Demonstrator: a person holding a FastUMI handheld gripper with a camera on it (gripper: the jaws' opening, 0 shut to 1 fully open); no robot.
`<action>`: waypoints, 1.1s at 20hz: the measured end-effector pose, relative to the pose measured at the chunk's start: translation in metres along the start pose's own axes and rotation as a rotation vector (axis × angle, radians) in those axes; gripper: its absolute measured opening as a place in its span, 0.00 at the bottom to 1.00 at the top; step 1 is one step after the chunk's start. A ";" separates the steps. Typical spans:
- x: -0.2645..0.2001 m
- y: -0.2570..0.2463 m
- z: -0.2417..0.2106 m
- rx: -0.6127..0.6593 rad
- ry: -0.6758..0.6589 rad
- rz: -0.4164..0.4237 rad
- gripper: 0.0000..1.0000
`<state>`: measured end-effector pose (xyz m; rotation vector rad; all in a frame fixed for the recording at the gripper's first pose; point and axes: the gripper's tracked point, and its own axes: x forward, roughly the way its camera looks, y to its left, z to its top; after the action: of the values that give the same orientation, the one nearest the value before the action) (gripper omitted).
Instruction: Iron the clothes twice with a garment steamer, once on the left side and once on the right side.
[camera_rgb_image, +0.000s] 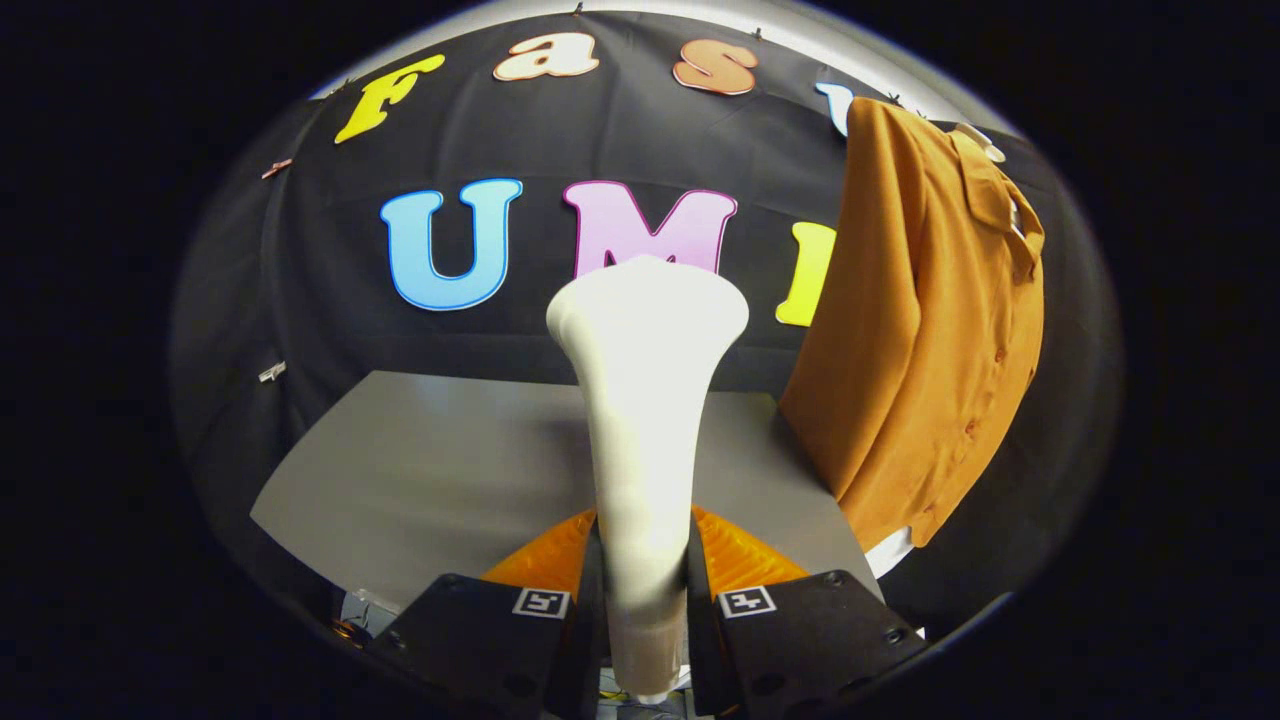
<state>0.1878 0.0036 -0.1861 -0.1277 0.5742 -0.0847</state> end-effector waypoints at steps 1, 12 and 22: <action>-0.010 -0.001 0.001 0.013 -0.010 -0.006 0.39; -0.125 -0.016 -0.012 0.055 -0.103 -0.073 0.39; -0.133 -0.120 0.009 0.135 -0.184 -0.103 0.39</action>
<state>0.0757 -0.0989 -0.0899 -0.0327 0.3770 -0.2089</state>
